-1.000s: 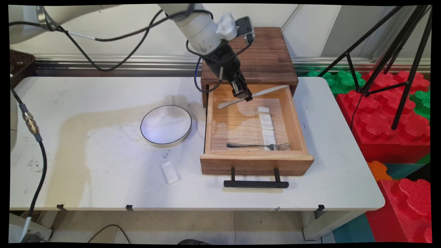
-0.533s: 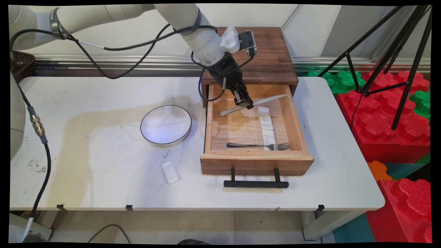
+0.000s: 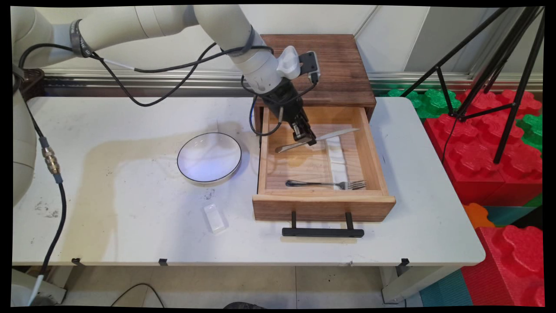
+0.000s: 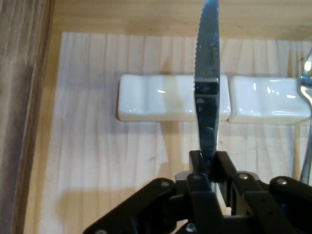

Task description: Place the picked object into the drawer

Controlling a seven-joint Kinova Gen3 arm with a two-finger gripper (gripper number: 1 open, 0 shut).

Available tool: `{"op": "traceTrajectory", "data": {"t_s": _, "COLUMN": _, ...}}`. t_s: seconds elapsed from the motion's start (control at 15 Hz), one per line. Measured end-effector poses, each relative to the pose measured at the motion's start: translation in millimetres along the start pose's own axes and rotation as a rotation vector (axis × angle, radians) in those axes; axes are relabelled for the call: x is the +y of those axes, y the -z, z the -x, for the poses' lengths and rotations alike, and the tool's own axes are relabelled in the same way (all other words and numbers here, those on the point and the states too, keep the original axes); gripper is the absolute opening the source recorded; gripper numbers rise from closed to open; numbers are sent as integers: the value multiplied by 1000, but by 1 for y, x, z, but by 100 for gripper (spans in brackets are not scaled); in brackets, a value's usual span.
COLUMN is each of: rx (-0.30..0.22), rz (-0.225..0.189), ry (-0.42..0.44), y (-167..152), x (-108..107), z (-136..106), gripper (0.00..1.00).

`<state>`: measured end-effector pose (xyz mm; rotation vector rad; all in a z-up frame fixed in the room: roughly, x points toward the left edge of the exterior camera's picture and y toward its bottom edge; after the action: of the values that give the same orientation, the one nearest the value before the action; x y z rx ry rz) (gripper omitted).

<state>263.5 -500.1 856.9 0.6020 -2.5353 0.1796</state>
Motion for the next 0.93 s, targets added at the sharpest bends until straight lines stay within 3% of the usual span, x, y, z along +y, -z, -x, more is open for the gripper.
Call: {"op": "traceTrajectory", "data": {"t_s": 0.93, "rx": -14, "rz": 0, "ry": 3, "y": -24, "x": -7, "z": 8, "gripper": 0}}
